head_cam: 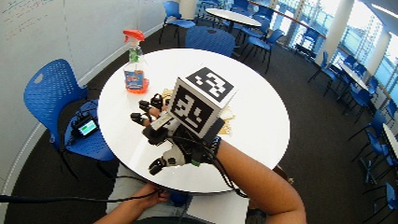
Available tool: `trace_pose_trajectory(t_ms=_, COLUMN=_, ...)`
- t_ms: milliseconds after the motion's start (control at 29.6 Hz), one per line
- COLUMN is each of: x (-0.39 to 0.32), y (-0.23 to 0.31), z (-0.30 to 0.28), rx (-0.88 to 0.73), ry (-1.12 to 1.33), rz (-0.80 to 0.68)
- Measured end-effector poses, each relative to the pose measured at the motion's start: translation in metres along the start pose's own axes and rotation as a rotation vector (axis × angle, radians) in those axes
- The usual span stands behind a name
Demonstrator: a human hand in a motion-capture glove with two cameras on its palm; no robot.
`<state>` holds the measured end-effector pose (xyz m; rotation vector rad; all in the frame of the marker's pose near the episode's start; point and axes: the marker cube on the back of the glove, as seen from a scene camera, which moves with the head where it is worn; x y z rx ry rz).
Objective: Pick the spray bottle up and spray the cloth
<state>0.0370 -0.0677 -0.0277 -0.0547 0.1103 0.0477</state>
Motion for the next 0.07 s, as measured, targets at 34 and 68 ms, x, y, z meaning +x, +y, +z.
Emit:
trace_pose_trajectory(t_ms=34, x=0.0005, y=0.0002, z=0.0005, rx=0.000, ry=0.000, rz=0.003)
trace_pose_trajectory(t_ms=68, x=0.0007, y=0.0004, z=0.0008, rx=0.000, ry=0.000, rz=0.004)
